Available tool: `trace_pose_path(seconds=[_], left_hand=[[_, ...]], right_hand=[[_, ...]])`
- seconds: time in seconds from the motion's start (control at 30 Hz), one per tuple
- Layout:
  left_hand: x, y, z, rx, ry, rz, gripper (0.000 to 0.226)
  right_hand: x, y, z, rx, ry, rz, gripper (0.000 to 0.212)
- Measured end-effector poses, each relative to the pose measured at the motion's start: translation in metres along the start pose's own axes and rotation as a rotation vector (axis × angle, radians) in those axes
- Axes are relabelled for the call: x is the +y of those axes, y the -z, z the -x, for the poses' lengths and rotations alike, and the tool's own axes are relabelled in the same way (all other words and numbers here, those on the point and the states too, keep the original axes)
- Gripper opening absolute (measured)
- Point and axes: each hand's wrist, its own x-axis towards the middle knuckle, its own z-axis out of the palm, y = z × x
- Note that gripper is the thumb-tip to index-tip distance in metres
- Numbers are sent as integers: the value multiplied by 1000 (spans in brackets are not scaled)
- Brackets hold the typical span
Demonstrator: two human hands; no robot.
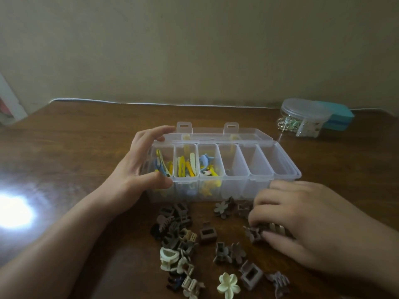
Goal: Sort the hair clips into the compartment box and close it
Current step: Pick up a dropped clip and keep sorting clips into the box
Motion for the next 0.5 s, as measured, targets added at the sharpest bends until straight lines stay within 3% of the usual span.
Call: trace_pose_path(seconds=[0.17, 0.27, 0.33, 0.5], left_hand=[[2, -2, 0, -4, 11, -24, 82], [4, -5, 1, -22, 11, -38, 83], [5, -6, 1, -32, 12, -45, 83], [6, -8, 1, -29, 11, -40, 83]], right_hand=[[2, 4, 0, 156, 57, -28, 14], [3, 6, -3, 412, 19, -297, 12], [6, 3, -10, 563, -63, -316, 15], [13, -13, -27, 624, -248, -290, 15]])
